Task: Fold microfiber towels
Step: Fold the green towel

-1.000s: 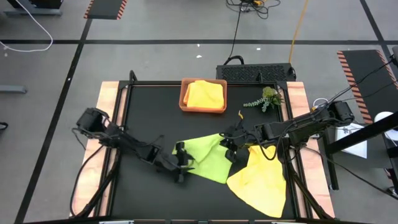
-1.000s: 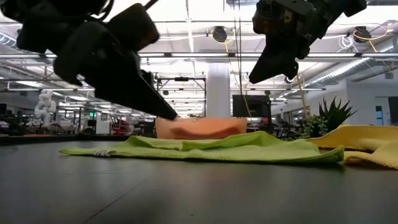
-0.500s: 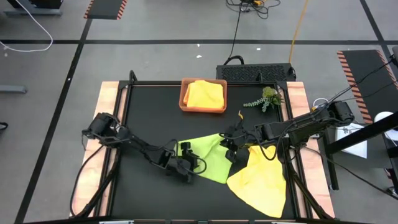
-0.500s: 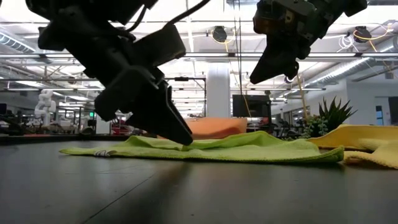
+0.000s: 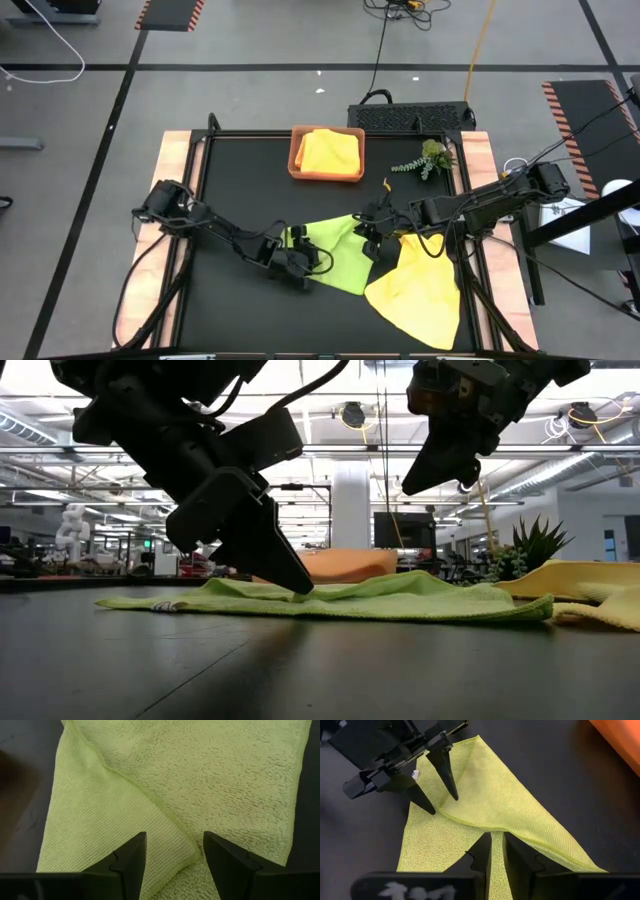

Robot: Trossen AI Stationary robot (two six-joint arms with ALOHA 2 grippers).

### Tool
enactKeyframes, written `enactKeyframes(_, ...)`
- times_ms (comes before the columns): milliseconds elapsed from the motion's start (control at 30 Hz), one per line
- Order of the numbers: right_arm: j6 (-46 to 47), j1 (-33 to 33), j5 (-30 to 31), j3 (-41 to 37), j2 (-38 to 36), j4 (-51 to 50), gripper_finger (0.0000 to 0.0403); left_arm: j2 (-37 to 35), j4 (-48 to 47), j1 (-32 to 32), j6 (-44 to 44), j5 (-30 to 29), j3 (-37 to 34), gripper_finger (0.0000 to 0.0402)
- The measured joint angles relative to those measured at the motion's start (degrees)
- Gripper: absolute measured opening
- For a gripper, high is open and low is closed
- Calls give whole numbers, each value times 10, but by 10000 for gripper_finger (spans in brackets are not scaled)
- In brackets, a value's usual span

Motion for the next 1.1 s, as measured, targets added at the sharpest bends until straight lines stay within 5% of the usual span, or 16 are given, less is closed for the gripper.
enactKeyframes(833, -1, 0, 0, 0, 0, 0, 41, 16, -13, 0, 3, -1, 0, 197)
enactKeyframes(1100, 0, 0, 0, -33, 0, 34, 41, 41, 24, 1, 14, -8, 2, 123)
